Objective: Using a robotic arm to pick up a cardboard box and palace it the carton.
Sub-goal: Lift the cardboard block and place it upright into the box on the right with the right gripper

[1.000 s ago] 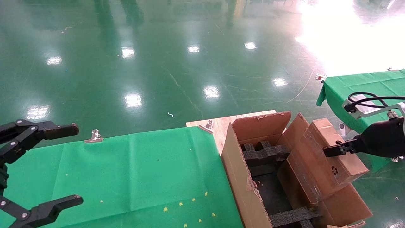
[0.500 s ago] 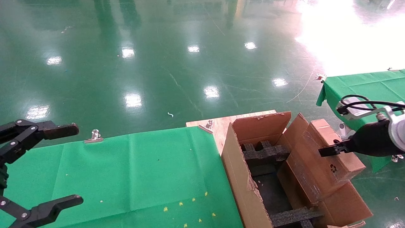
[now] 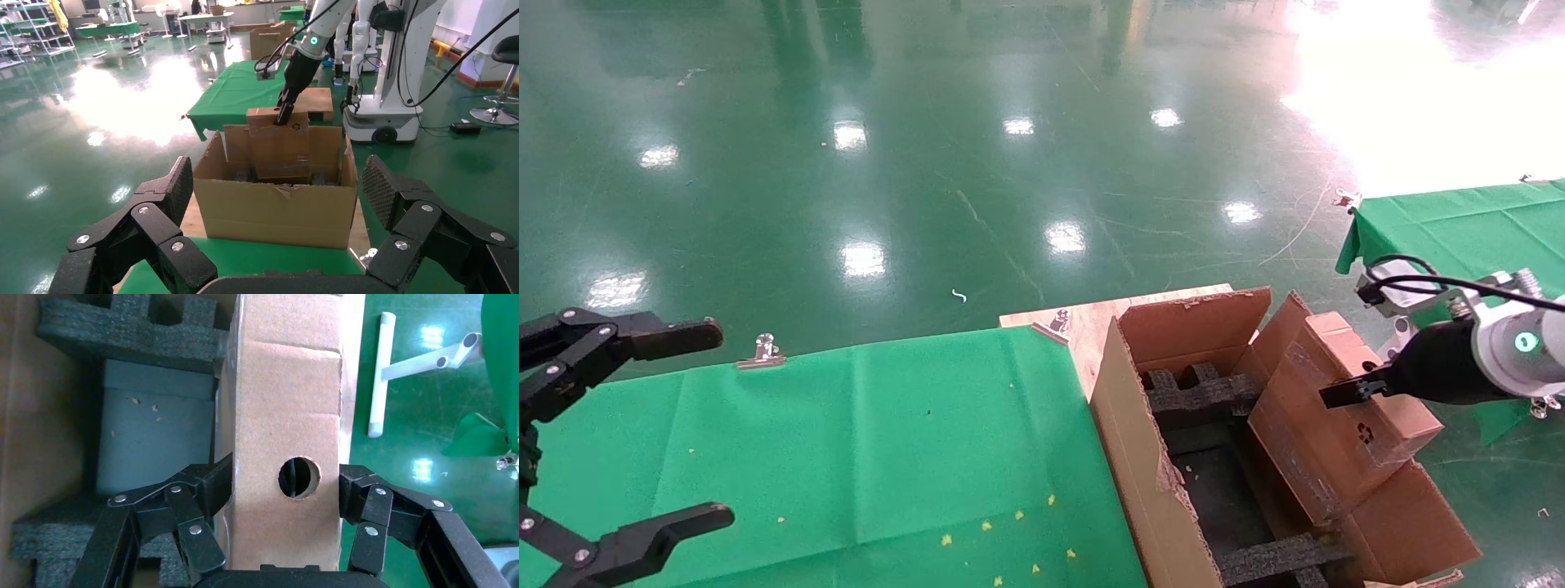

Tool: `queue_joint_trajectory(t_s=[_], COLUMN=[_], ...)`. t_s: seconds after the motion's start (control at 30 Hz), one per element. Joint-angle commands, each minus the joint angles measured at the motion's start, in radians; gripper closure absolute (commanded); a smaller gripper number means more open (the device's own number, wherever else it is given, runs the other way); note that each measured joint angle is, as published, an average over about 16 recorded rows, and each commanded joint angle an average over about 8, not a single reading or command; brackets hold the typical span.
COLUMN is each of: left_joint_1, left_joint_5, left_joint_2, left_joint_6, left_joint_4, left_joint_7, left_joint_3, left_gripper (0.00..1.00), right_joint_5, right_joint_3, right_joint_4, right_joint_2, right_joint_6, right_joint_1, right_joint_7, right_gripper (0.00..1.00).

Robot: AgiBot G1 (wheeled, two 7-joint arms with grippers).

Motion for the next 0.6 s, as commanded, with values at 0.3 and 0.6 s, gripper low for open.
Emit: queue_joint_trajectory(t_s=[0.3, 0.6], left_joint_1=[0.0, 0.0], left_joint_5=[0.0, 0.0], left_joint_2=[0.0, 0.0], left_joint_6=[0.0, 0.0], left_joint_4=[0.0, 0.0], left_joint_7=[0.0, 0.0], left_joint_3=[0.0, 0.001], left_gripper=[0.0, 0.0], right_joint_5=[-0.054, -0.105], right_joint_3=[-0.025, -0.041], right_joint_4=[0.002, -0.001], right_joint_2=[-0.035, -0.064], right_joint_6=[0.043, 0.069], right_joint_1=[-0.056, -0.097], right_joint_7=[0.074, 0.15], right_gripper=[1.0, 1.0])
